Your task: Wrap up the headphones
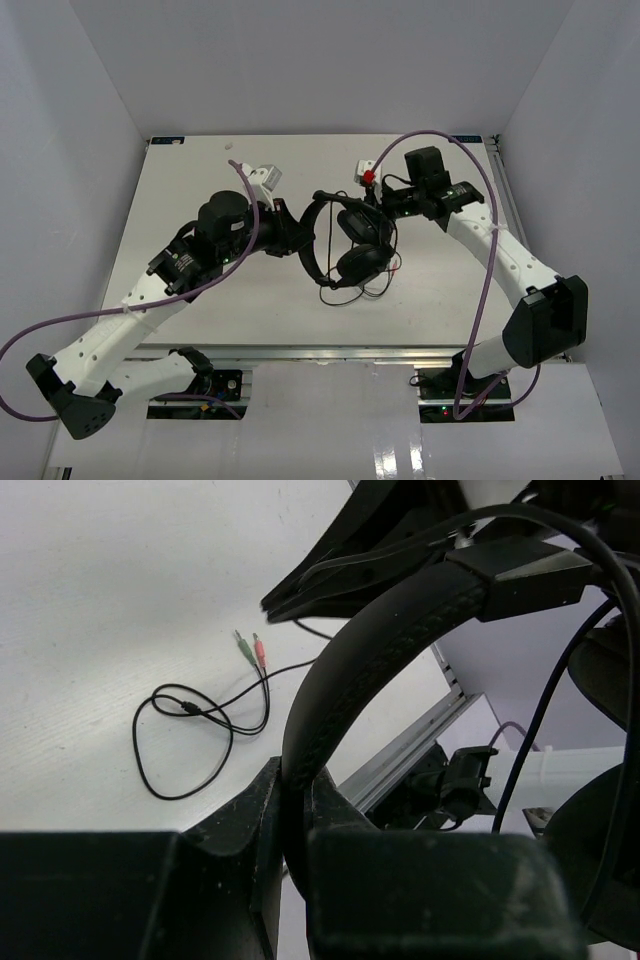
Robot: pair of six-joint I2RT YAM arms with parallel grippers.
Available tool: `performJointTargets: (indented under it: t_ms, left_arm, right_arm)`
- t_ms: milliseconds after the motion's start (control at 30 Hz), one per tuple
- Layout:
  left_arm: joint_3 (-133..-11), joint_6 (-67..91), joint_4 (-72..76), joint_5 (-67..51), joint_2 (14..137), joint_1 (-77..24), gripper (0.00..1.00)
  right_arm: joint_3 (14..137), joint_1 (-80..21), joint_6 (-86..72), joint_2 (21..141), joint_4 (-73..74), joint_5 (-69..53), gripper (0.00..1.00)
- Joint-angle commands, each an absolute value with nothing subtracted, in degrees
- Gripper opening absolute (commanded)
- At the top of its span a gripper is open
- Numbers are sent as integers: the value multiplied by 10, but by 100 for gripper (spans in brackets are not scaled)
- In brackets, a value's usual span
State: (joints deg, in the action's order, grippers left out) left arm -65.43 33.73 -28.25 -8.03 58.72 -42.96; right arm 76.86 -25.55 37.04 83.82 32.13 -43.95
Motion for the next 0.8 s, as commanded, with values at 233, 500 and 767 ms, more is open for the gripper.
performJointTargets:
  t_ms: [233,500,767]
  left_arm:
    - [-797,387,-339,-31,586,-433,0]
    - [-838,418,-373,98,579,-433,0]
    - [-846,458,-362,218,583,-432,0]
  right_arm:
    - [557,-254,159,815,17,-613,26]
    - [477,-254,152,776,-43,-636,25]
    - [457,-265,158,747,-34,-653,18]
